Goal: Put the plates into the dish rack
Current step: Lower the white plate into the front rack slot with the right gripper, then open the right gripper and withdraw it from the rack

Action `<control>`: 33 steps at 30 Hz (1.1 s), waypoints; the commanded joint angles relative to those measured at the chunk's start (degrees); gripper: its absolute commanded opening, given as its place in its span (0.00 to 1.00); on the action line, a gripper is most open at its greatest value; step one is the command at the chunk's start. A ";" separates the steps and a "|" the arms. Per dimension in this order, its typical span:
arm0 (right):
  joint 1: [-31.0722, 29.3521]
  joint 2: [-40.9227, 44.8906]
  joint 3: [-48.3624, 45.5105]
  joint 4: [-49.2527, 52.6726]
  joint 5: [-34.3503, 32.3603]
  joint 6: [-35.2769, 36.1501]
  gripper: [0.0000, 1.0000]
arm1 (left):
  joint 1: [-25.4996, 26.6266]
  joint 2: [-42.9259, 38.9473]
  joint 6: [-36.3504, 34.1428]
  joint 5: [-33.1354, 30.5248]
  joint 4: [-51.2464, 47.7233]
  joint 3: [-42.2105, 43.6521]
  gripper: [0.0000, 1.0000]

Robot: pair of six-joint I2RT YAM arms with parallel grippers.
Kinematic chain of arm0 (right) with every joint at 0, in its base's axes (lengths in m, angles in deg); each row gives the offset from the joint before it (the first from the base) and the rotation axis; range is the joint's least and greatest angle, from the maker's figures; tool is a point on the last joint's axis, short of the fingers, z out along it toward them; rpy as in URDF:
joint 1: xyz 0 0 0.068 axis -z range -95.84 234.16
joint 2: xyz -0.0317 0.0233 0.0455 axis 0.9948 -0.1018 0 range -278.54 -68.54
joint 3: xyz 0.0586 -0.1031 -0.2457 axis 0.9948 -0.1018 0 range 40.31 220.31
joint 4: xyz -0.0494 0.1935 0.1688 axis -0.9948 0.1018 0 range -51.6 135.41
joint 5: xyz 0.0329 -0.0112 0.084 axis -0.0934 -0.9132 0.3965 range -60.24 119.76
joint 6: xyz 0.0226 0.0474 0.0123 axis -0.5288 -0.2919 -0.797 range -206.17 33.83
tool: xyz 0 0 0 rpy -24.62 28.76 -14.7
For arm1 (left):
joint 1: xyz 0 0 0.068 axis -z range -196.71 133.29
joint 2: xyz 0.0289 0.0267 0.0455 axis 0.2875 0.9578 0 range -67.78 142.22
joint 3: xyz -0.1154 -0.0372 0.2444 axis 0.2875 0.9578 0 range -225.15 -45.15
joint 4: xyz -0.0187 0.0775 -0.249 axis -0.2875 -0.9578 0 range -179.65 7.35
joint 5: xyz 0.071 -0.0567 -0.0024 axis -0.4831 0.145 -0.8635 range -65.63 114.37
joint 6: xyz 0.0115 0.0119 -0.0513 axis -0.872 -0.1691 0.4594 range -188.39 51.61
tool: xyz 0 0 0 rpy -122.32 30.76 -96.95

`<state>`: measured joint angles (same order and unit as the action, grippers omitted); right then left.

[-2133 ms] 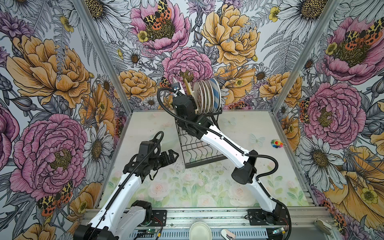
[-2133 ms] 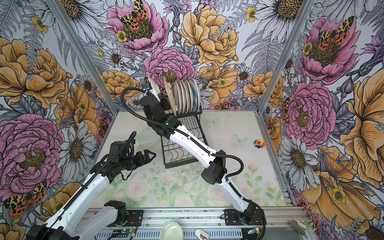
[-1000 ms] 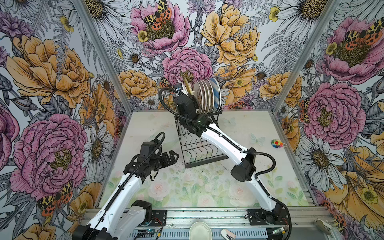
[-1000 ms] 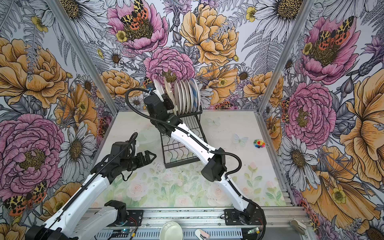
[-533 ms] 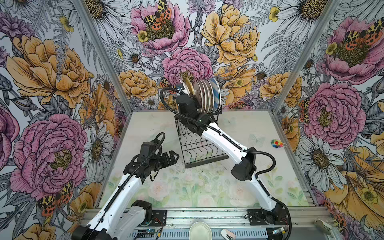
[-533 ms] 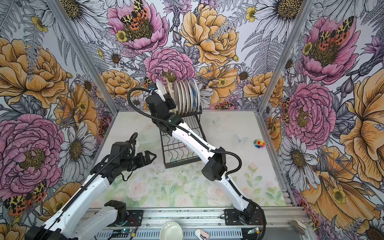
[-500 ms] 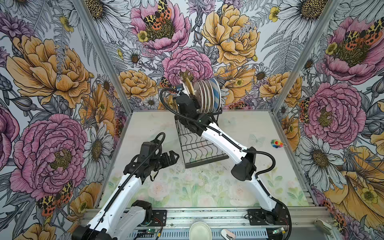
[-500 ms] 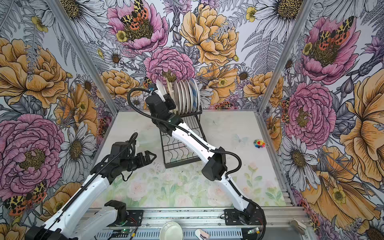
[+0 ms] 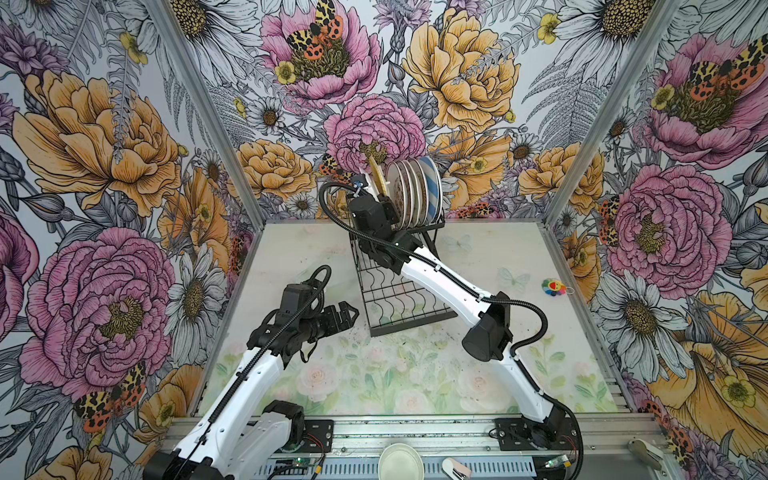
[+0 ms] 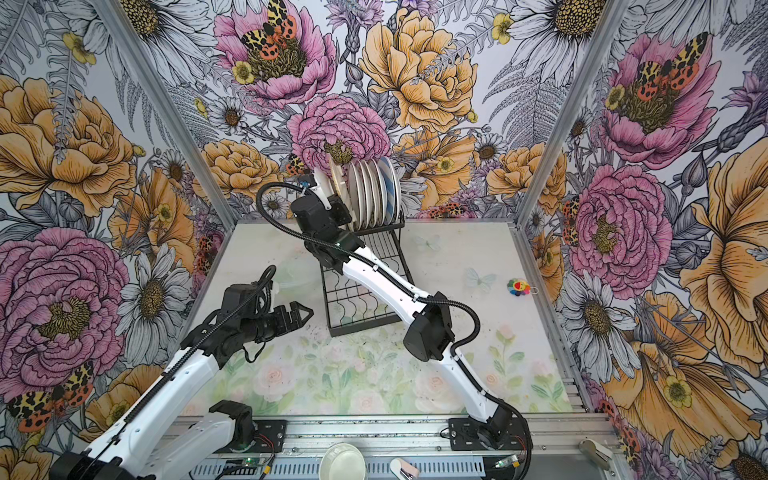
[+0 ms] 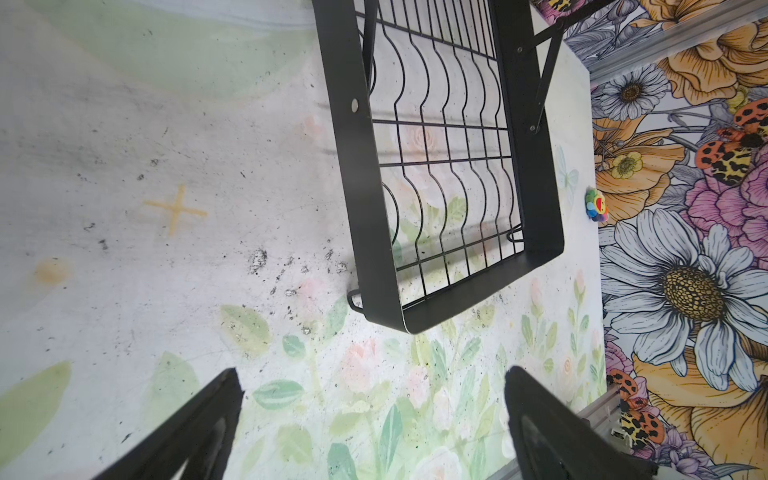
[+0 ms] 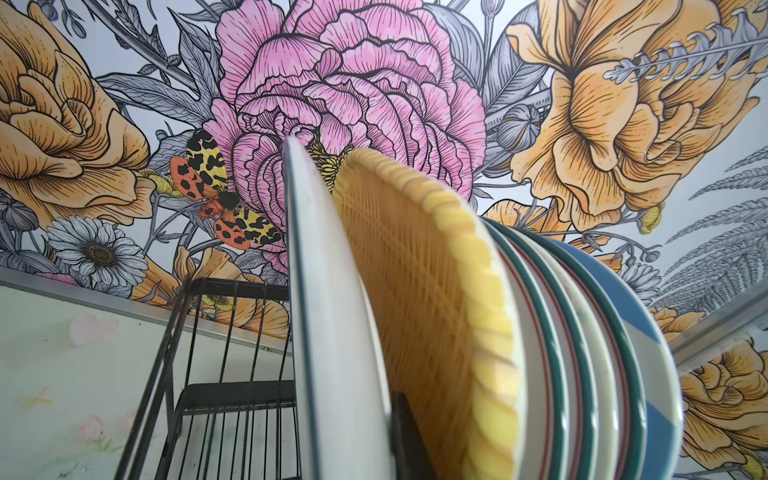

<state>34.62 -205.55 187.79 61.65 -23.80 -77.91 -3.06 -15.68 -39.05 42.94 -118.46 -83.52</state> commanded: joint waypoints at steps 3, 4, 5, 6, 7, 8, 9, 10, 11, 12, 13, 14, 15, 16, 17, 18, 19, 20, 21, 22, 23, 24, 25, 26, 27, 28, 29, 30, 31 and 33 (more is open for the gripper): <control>1.20 -0.99 0.63 -2.18 -1.64 -1.52 0.19 | 0.67 -1.03 -1.22 -1.63 -0.31 -0.57 0.99; 1.32 -0.99 0.79 -2.16 -1.66 -1.52 0.21 | 0.76 -1.03 -1.23 -1.68 -0.31 -0.54 0.99; 1.30 -0.98 0.92 -2.16 -1.64 -1.57 0.22 | 0.78 -1.03 -1.22 -1.81 -0.40 -0.56 0.99; 1.29 -0.96 1.10 -2.19 -1.66 -1.57 0.24 | 0.85 -1.03 -1.17 -1.80 -0.44 -0.55 0.99; 1.31 -0.90 1.18 -2.15 -1.70 -1.43 0.25 | 0.94 -1.03 -1.22 -1.94 -0.46 -0.54 0.99; 1.34 -0.87 1.24 -2.15 -1.68 -1.40 0.27 | 0.96 -1.11 -1.22 -2.04 -0.49 -0.57 0.99; 1.29 -0.58 1.26 -2.15 -1.64 -1.34 0.27 | 1.02 -1.20 -1.22 -2.19 -0.56 -0.56 0.99; 1.18 -0.31 1.32 -2.14 -1.76 -1.24 0.28 | 1.12 -1.29 -1.22 -2.26 -0.57 -0.57 0.99; 1.15 -0.04 1.24 -2.11 -1.77 -1.15 0.28 | 1.23 -1.37 -1.18 -2.40 -0.66 -0.57 0.99; 1.09 0.32 1.15 -2.15 -1.72 -0.97 0.29 | 1.32 -1.45 -1.14 -2.54 -0.66 -0.57 0.99; 1.11 0.91 0.88 -2.13 -1.68 -0.90 0.29 | 1.53 -1.47 -1.13 -2.72 -0.75 -0.55 0.99; 1.00 1.32 0.60 -2.15 -1.36 -0.89 0.29 | 1.56 -1.47 -1.08 -2.78 -0.75 -0.57 0.99; 0.94 1.79 0.14 -2.14 -1.11 -0.87 0.30 | 1.72 -1.55 -1.04 -2.92 -0.75 -0.52 0.99; 0.85 2.31 -0.30 -2.15 -0.86 -0.87 0.31 | 1.82 -1.56 -1.04 -2.98 -0.76 -0.57 0.99; 0.75 2.82 -0.71 -2.11 -0.68 -0.92 0.31 | 1.81 -1.56 -1.04 -2.97 -0.75 -0.56 0.99; 0.66 3.31 -1.16 -2.15 -0.49 -0.92 0.32 | 1.87 -1.58 -1.06 -2.96 -0.75 -0.56 0.99; 0.53 3.86 -1.71 -2.13 -0.19 -1.12 0.33 | 1.83 -1.55 -1.04 -3.00 -0.75 -0.61 0.99; 0.41 4.32 -2.16 -2.15 0.18 -1.20 0.34 | 1.94 -1.56 -1.04 -2.99 -0.75 -0.59 0.99; 0.14 4.84 -2.69 -2.15 0.47 -1.40 0.35 | 1.90 -1.65 -1.06 -2.96 -0.86 -0.65 0.99; -0.01 5.35 -3.13 -2.15 0.65 -1.55 0.35 | 1.98 -1.73 -1.04 -3.00 -0.84 -0.59 0.99; -0.20 5.70 -3.38 -2.10 0.65 -1.67 0.35 | 2.01 -1.82 -1.04 -3.17 -0.88 -0.65 0.99; -0.40 6.15 -3.69 -2.15 0.82 -1.75 0.36 | 2.14 -1.95 -1.04 -3.27 -0.91 -0.65 0.99; -0.49 6.58 -3.93 -2.15 1.10 -1.83 0.36 | 2.21 -2.04 -1.04 -3.35 -1.05 -0.60 0.99; -0.69 6.88 -4.17 -2.11 1.31 -1.86 0.36 | 2.30 -2.08 -1.04 -3.40 -0.99 -0.62 0.99; -0.89 7.30 -4.41 -2.15 1.27 -1.92 0.36 | 2.31 -2.09 -1.04 -3.44 -1.01 -0.59 0.99; -1.12 7.65 -4.48 -2.15 1.28 -1.92 0.36 | 2.38 -2.17 -1.04 -3.54 -1.10 -0.62 0.99; -1.25 7.95 -4.66 -2.11 1.31 -1.93 0.36 | 2.48 -2.25 -1.03 -3.69 -1.11 -0.68 0.99; -1.50 8.41 -4.82 -2.15 1.35 -1.94 0.36 | 2.52 -2.26 -1.00 -3.66 -1.15 -0.63 0.99; -1.69 8.78 -4.91 -2.14 1.35 -1.96 0.36 | 2.59 -2.35 -0.95 -3.80 -1.19 -0.69 0.99; -2.11 9.50 -5.05 -2.15 1.40 -1.72 0.37 | 2.64 -2.44 -0.97 -3.97 -1.19 -0.66 0.99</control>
<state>33.31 -200.33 182.83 60.38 -22.91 -79.25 -0.83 -17.24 -39.03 40.45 -119.25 -83.52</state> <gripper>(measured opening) 0.365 0.987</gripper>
